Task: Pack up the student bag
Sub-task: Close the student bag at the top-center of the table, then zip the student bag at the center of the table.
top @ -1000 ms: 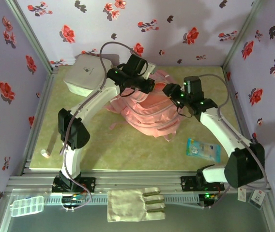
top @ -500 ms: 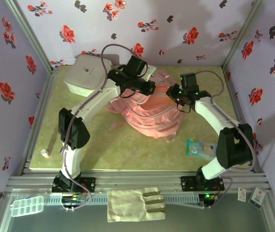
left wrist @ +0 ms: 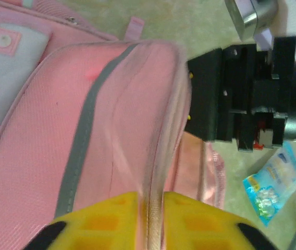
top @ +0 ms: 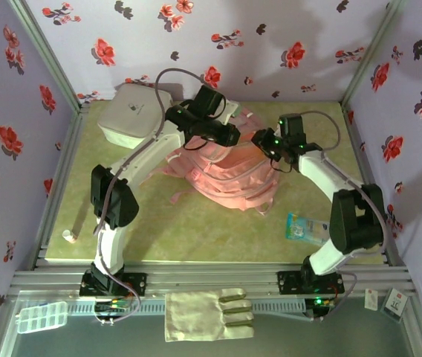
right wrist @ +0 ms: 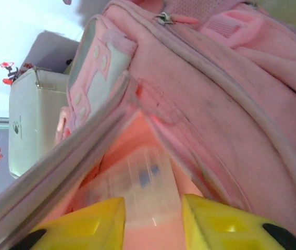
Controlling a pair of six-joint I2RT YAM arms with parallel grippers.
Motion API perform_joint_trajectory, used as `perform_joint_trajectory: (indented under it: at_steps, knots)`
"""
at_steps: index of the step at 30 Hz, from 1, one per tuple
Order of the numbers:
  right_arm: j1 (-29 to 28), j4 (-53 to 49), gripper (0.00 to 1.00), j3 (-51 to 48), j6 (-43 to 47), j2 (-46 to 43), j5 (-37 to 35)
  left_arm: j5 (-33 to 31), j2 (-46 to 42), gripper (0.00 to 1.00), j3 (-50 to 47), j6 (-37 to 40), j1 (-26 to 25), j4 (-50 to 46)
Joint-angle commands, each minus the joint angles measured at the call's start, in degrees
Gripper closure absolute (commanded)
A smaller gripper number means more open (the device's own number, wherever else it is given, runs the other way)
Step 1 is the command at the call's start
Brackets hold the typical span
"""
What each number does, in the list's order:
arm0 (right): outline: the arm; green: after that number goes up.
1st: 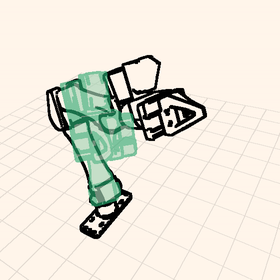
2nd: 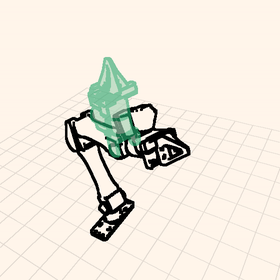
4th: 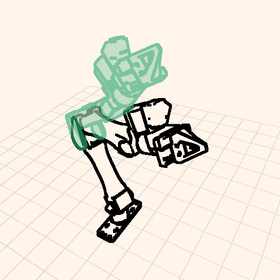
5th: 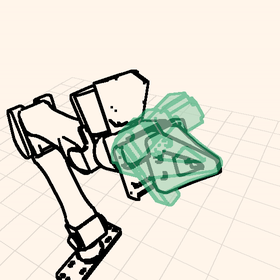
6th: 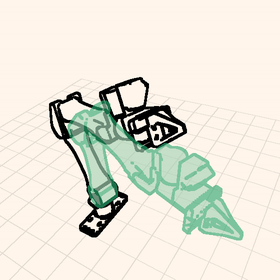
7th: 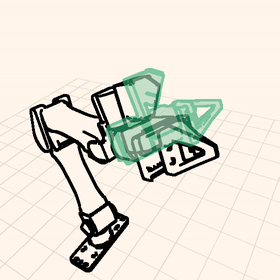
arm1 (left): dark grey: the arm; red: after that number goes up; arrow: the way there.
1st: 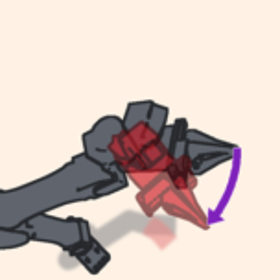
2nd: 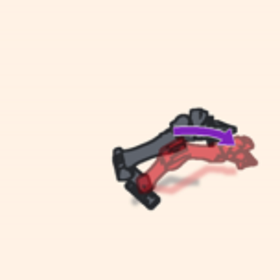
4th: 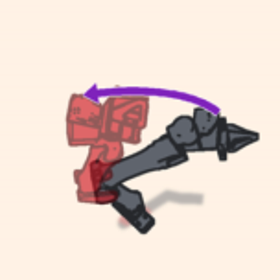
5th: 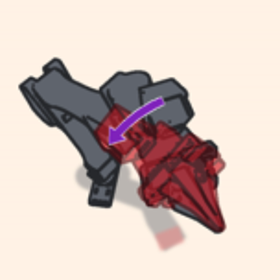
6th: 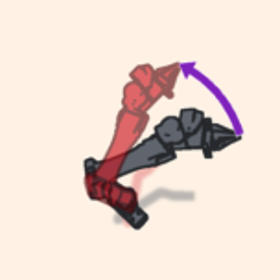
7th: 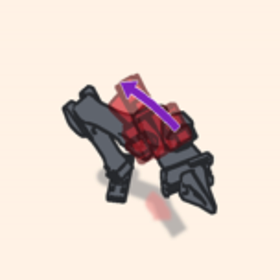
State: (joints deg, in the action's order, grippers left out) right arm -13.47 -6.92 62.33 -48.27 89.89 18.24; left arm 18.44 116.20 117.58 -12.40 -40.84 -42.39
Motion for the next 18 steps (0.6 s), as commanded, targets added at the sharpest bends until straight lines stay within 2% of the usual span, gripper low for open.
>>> perform_joint_trajectory:
  at_steps: [1, 3, 6, 8, 13, 16, 18]
  knots:
    - [1.6, -4.1, 0.57, -4.2, 1.1, -8.1, -4.1, 3.4, -2.4, 0.58, 0.5, -0.6, 0.6, 3.5]
    - [1.9, -9.6, 0.5, -6.9, 2.7, -12.4, -8.8, 3.4, -4.6, 0.46, -3.2, -1.8, 1.3, 4.6]
    - [2.0, -15.9, 0.45, -10.2, 4.6, -17.6, -13.4, 3.4, -9.1, 0.38, -12.1, -6.0, 3.3, 8.5]
    - [1.9, -18.3, 0.43, -11.6, 5.7, -20.7, -13.9, 3.3, -12.8, 0.35, -19.3, -10.1, 5.1, 12.1]
    - [-1.4, -21.2, 0.41, -12.1, 6.3, -25.0, -13.8, 3.0, -21.3, 0.34, -39.5, -24.8, 10.2, 23.9]
    - [-4.8, -20.3, 0.4, -11.6, 5.0, -24.7, -14.1, 2.0, -23.1, 0.34, -46.9, -29.6, 11.1, 29.3]
    - [-6.9, -19.5, 0.4, -11.1, 4.0, -23.9, -14.2, 1.8, -22.5, 0.35, -48.6, -32.1, 11.1, 30.6]
